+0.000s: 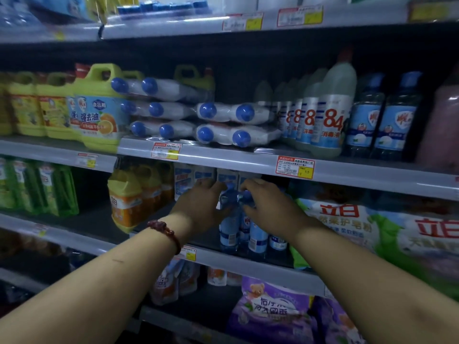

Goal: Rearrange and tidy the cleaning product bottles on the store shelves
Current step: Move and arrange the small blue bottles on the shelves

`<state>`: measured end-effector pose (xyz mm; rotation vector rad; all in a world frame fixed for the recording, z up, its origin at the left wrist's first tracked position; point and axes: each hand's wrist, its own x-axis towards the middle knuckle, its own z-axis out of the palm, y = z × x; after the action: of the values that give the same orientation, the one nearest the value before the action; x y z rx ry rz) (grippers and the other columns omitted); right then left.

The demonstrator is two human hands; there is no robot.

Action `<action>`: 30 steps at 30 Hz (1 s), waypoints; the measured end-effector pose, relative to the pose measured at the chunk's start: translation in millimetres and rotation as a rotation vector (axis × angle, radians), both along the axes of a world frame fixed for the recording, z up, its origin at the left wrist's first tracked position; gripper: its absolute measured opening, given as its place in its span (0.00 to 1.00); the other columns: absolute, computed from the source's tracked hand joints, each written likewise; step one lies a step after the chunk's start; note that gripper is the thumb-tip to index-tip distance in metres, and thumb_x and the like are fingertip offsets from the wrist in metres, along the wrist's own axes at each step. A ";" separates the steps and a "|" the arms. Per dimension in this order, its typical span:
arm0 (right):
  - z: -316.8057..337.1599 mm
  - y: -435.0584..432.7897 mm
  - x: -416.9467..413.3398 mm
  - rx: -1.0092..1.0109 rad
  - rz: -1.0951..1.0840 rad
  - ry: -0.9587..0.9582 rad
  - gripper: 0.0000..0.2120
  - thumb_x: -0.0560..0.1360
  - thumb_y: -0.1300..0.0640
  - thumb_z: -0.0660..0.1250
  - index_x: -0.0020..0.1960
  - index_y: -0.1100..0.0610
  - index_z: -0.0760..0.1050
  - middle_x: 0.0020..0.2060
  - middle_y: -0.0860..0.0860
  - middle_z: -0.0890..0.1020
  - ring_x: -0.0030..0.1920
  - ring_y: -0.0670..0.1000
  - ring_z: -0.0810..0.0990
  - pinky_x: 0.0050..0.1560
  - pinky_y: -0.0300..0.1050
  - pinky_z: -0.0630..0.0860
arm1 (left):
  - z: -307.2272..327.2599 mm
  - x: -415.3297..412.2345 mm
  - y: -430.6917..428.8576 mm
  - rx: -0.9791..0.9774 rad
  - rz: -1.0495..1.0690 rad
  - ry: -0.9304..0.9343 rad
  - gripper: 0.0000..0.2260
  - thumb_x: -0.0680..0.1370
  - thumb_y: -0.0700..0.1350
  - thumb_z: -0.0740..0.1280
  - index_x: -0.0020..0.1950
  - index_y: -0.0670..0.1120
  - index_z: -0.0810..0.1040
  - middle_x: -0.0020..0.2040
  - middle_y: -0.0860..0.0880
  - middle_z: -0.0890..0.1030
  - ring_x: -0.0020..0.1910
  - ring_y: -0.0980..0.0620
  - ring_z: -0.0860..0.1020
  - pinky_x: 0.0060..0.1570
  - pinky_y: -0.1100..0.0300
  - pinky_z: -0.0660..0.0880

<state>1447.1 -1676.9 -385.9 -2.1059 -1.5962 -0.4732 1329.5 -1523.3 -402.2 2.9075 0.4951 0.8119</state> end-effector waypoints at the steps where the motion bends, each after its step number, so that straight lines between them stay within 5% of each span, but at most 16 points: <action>1: 2.5 -4.2 -3.2 -0.015 -0.008 -0.020 0.12 0.78 0.56 0.65 0.61 0.55 0.72 0.57 0.52 0.76 0.54 0.53 0.77 0.50 0.49 0.75 | 4.3 -4.4 -4.3 0.015 0.010 0.019 0.26 0.79 0.60 0.65 0.74 0.52 0.67 0.71 0.49 0.72 0.68 0.47 0.72 0.62 0.48 0.75; 9: 50.6 -46.3 -28.8 -0.095 -0.104 -0.105 0.22 0.77 0.52 0.67 0.69 0.52 0.68 0.63 0.51 0.74 0.62 0.55 0.74 0.60 0.52 0.76 | 46.9 -33.3 -40.3 0.177 -0.002 -0.029 0.26 0.74 0.62 0.68 0.68 0.53 0.71 0.62 0.51 0.77 0.59 0.47 0.77 0.54 0.49 0.78; 16: 101.9 -91.6 -27.0 -0.019 -0.168 -0.197 0.23 0.77 0.51 0.67 0.69 0.51 0.67 0.64 0.50 0.73 0.63 0.54 0.75 0.57 0.50 0.76 | 103.0 -27.3 -76.6 0.213 -0.116 -0.095 0.24 0.75 0.62 0.67 0.67 0.55 0.71 0.60 0.55 0.77 0.58 0.52 0.76 0.55 0.56 0.75; 30: 153.4 -161.8 53.6 0.188 -0.337 -0.096 0.28 0.76 0.48 0.70 0.72 0.52 0.67 0.69 0.50 0.70 0.67 0.51 0.70 0.68 0.46 0.69 | 164.3 67.3 -127.7 -0.043 -0.269 -0.229 0.23 0.75 0.62 0.68 0.64 0.51 0.74 0.57 0.53 0.79 0.54 0.51 0.78 0.52 0.53 0.77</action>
<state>1500.7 -1838.7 -232.6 -2.2382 -1.1913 -0.8134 1396.8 -1651.0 -237.9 2.7112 0.0975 1.0556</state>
